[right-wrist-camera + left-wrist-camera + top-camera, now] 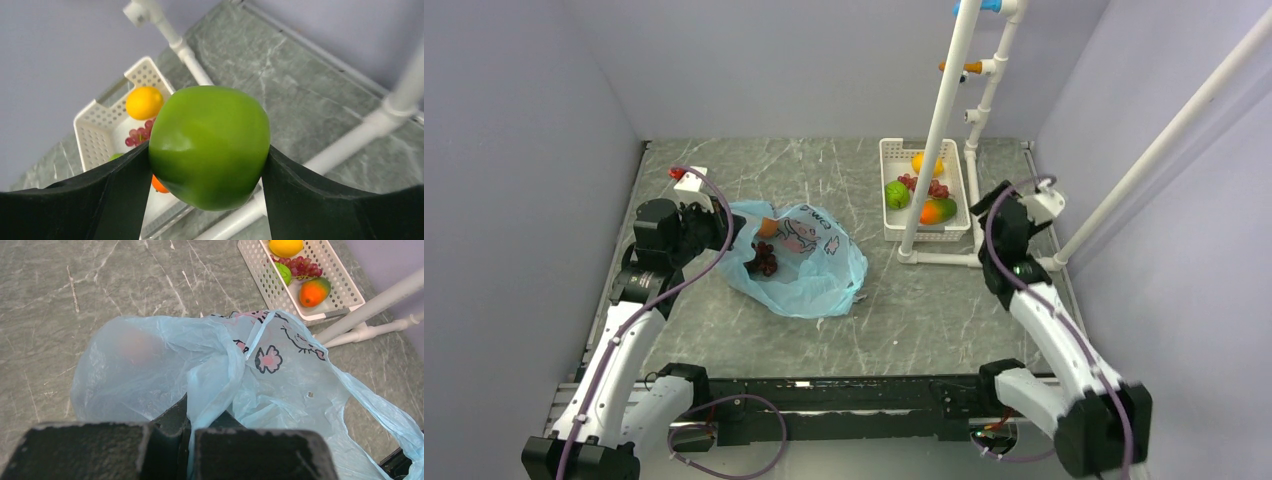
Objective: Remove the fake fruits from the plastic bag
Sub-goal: Place the fake fruit in the bin.
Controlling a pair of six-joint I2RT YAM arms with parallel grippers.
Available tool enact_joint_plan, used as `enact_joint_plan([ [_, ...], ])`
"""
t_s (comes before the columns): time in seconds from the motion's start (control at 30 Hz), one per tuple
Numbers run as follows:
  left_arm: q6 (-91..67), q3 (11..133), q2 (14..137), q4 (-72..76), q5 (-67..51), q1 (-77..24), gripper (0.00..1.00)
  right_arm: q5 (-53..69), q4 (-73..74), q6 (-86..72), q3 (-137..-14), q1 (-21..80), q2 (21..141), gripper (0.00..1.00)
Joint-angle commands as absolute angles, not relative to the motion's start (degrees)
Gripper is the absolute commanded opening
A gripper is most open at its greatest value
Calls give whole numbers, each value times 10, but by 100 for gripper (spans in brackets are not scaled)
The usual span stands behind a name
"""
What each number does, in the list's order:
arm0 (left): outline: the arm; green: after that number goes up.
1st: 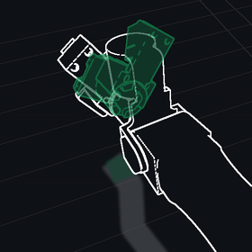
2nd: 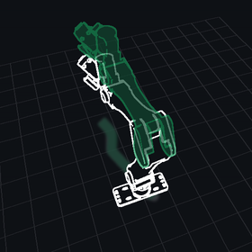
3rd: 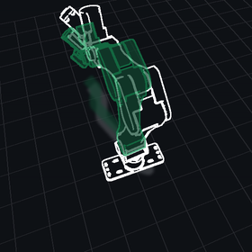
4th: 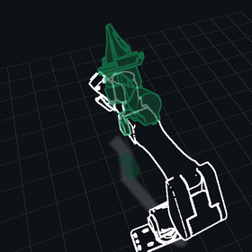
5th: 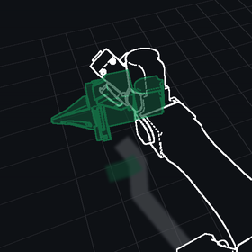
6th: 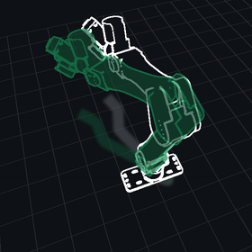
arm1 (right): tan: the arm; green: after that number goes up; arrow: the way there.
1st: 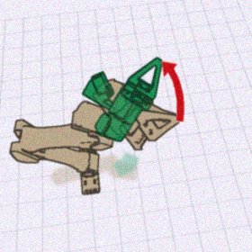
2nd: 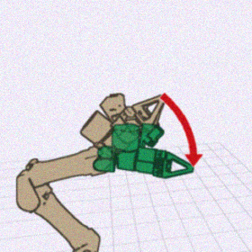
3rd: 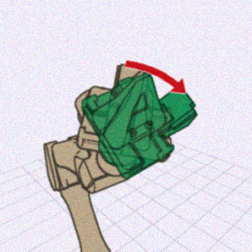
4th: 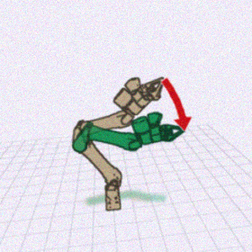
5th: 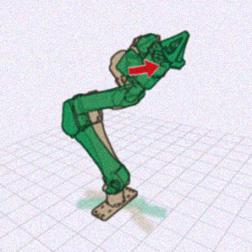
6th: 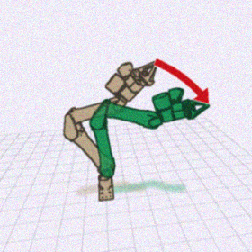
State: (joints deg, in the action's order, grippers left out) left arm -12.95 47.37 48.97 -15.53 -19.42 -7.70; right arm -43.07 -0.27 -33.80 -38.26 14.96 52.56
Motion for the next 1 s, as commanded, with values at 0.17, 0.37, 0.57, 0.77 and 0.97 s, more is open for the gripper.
enact_joint_plan([
  [0.17, -126, 495, 487, -152, -190, -80, 0, 40, -20, -349, -631, 40, 874, 0],
  [0.37, -125, 496, 485, -155, -189, -82, 0, 114, -25, -338, -796, 45, 1081, 15],
  [0.57, -123, 499, 490, -158, -189, -82, 0, 107, -6, -331, -872, 86, 1157, 67],
  [0.77, -125, 501, 492, -158, -195, -83, 0, 62, -3, -304, -845, 99, 1118, 98],
  [0.97, -124, 501, 486, -158, -191, -83, 0, 4, -3, -289, -768, 97, 1052, 99],
])
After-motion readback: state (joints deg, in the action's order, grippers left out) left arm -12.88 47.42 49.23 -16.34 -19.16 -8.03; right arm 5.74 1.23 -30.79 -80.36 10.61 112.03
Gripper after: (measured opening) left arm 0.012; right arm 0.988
